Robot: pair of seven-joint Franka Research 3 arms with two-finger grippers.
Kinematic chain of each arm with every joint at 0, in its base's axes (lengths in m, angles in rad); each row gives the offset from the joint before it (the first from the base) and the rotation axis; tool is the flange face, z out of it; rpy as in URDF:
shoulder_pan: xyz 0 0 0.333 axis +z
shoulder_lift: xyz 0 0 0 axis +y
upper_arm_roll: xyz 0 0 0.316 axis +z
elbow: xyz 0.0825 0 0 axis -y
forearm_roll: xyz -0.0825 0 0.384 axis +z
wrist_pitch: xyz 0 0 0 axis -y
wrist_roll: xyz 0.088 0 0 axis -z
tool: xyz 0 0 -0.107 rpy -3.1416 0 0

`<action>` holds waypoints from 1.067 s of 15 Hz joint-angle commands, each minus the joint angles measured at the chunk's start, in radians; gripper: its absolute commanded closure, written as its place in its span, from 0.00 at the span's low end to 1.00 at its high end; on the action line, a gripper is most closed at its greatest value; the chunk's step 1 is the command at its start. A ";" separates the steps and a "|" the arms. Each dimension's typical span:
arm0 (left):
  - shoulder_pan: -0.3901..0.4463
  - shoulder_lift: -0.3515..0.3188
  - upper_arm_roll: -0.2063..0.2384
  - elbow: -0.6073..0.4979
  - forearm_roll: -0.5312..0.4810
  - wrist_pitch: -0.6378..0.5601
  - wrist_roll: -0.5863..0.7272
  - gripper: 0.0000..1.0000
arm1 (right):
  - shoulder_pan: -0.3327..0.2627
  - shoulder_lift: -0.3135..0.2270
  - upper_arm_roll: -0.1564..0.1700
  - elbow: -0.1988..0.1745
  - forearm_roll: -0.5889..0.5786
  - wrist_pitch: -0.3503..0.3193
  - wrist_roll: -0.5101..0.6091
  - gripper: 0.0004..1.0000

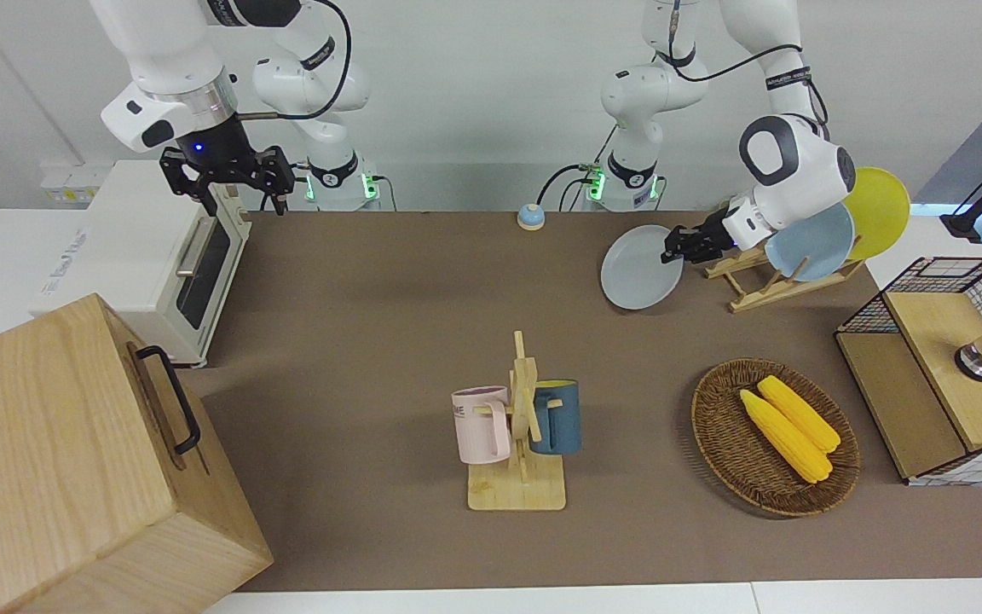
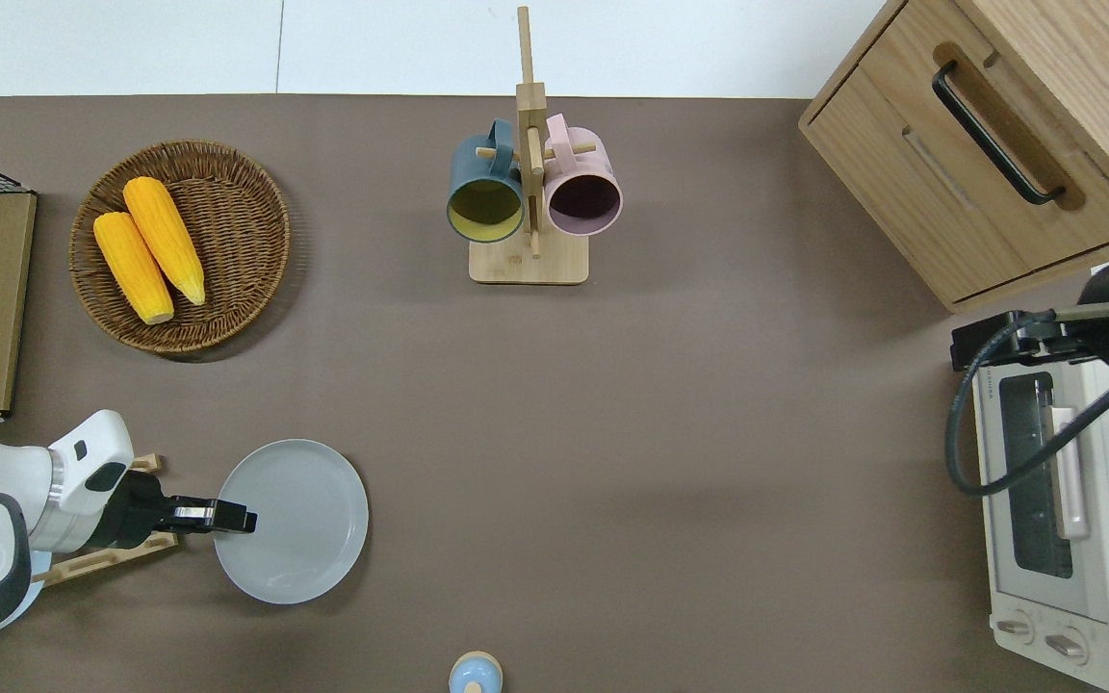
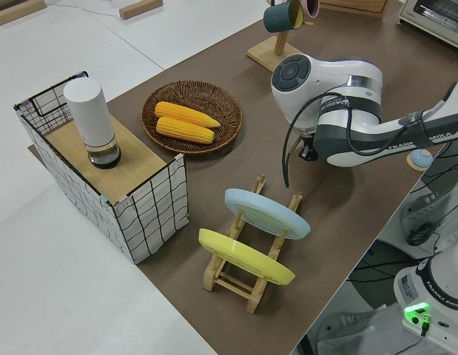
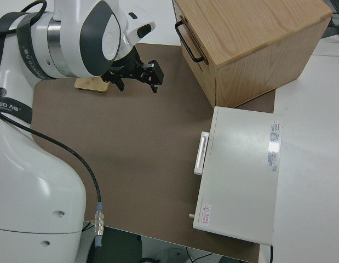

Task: Pick gray plate from low plate rack and place it on table with left arm
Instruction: 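Pull the gray plate out of the rack and lower it flat, then set the gray plate on the table and open the left gripper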

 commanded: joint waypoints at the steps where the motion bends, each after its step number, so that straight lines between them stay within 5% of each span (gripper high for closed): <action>1: -0.025 0.007 0.002 -0.010 -0.004 0.034 0.007 0.71 | 0.007 0.000 -0.006 0.006 0.003 -0.001 0.004 0.02; 6: -0.032 -0.005 -0.007 0.012 0.056 0.032 -0.023 0.41 | 0.007 0.000 -0.006 0.006 0.003 -0.001 0.004 0.02; 7: -0.032 -0.008 -0.021 0.025 0.085 0.032 -0.036 0.27 | 0.007 0.000 -0.006 0.006 0.003 -0.001 0.004 0.02; 8: -0.032 -0.013 -0.035 0.042 0.118 0.032 -0.060 0.00 | 0.007 0.000 -0.006 0.006 0.003 -0.001 0.004 0.02; 16: -0.030 -0.013 -0.185 0.179 0.320 0.011 -0.309 0.00 | 0.007 0.000 -0.006 0.006 0.003 -0.001 0.004 0.02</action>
